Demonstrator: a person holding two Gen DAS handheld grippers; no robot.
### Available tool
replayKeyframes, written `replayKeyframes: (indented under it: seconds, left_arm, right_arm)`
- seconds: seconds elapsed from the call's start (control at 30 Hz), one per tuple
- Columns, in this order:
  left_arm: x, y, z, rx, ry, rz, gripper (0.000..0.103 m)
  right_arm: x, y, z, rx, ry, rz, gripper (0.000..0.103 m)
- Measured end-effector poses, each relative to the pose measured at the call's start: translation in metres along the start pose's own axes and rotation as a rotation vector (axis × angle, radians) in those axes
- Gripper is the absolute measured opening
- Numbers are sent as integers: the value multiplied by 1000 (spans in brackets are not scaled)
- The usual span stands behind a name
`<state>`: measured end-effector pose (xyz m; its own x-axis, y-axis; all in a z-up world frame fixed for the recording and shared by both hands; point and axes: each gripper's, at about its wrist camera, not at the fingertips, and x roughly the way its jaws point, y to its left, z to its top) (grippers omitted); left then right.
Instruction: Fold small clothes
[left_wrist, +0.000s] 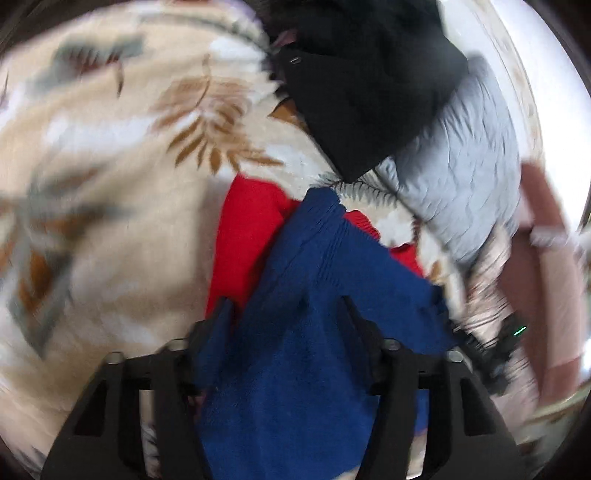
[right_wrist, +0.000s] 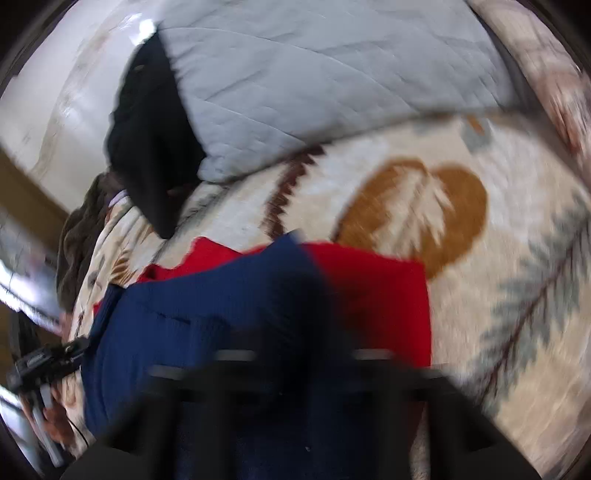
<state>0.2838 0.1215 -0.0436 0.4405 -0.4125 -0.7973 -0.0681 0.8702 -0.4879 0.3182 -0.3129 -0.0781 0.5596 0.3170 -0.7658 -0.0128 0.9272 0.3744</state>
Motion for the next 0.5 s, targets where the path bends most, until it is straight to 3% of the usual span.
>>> replayKeyframes:
  seconds: [0.03,0.1,0.17,0.23,0.3,0.37,0.43,0.5]
  left_arm:
    - [0,-6,1,54,-11,53,8]
    - [4,-3,6,63,-33,112,6]
    - [12,9,12,10,-27,130,6]
    - [20,23,16,-71,-13,102,6]
    - [15,33,17,-154,-14,45,6]
    - [7,44,16,-224,-17,-38,6]
    - [-2,55,12,-270,-30,-85,6]
    - [-8,56,8,-287,-36,-128,6]
  right_arm:
    - [-12,-1,-2,2,-63,41,12]
    - [-33,-12,0,65,-182,100,11]
    - [-31,-37,1,180,-193,107,11]
    - [-5,-55,-6,234,-72,27,11]
    - [6,-63,-17,276,-12,28,14]
    - [-9,-71,-28,357,-85,121,24]
    - [-20,-77,-37,407,-109,185,46]
    - [-22,-76,-43,405,-101,205,50]
